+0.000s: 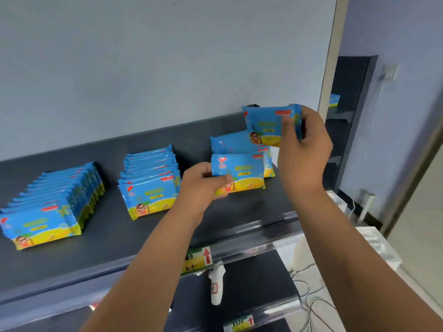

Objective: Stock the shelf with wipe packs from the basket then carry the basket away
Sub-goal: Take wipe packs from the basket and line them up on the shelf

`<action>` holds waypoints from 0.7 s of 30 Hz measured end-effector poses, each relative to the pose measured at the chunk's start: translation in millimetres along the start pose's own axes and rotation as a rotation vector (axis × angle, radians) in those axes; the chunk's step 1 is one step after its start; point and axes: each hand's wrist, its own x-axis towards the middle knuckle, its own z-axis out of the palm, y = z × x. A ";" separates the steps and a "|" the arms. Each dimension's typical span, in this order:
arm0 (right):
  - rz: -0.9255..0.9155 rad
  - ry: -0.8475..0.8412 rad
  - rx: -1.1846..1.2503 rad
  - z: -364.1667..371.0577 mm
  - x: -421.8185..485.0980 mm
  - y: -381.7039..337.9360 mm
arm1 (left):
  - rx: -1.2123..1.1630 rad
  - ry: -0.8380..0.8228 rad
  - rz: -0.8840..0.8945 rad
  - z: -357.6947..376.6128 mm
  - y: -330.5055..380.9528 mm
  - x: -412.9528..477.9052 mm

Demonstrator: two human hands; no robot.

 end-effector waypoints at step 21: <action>0.225 -0.129 0.213 -2.3 2.9 36.0 | 0.635 0.263 0.132 42.2 -18.5 22.3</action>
